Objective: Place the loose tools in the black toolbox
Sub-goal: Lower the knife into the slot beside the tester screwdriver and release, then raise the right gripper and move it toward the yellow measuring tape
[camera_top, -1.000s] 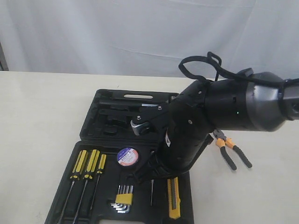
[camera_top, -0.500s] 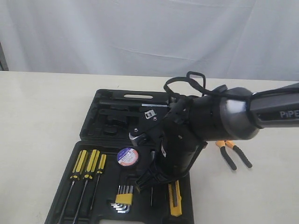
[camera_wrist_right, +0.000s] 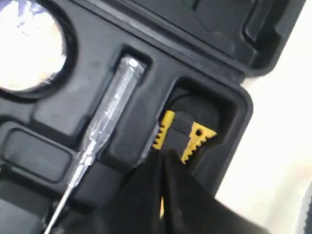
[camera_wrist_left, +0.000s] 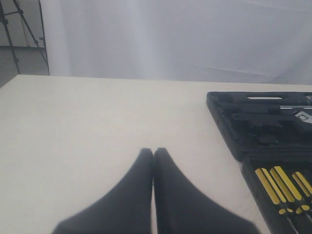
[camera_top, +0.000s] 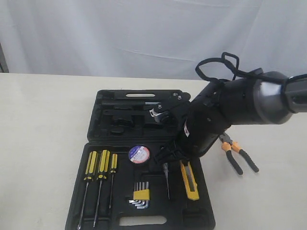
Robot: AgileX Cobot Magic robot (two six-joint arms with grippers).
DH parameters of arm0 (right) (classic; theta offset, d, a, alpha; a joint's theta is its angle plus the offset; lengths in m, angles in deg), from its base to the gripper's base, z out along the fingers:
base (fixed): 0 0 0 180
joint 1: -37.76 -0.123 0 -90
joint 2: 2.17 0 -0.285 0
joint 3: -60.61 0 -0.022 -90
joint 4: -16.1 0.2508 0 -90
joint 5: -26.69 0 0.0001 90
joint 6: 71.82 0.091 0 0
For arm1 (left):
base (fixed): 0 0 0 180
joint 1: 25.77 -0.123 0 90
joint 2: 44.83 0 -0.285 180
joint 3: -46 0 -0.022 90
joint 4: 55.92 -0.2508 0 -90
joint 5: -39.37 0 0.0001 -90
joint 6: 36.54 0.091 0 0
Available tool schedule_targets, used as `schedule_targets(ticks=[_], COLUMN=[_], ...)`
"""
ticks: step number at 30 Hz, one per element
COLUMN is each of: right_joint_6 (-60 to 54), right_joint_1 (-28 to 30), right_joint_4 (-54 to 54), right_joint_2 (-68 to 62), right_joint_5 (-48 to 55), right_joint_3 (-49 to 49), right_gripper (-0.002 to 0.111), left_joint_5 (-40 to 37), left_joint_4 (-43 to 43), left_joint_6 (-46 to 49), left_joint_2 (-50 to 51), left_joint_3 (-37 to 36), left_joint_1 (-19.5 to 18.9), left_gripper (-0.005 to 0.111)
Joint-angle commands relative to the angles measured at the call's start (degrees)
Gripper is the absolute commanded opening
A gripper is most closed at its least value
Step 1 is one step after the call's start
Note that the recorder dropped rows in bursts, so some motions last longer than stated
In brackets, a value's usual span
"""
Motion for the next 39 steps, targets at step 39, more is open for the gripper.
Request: schedule_targets(ticks=[39], right_joint_6=[-10.26], right_joint_1=[2.12], right_joint_4=[11.58], right_joint_2=[9.76], right_joint_5=[9.47], right_joint_3=[0.05], right_gripper=[-0.001], left_joint_5=[-0.02], left_joint_4=[0.14], left_joint_6=[-0.04], left_joint_2=[-0.16], left_joint_3=[-0.12], left_joint_1=[0.12], left_gripper=[0.000])
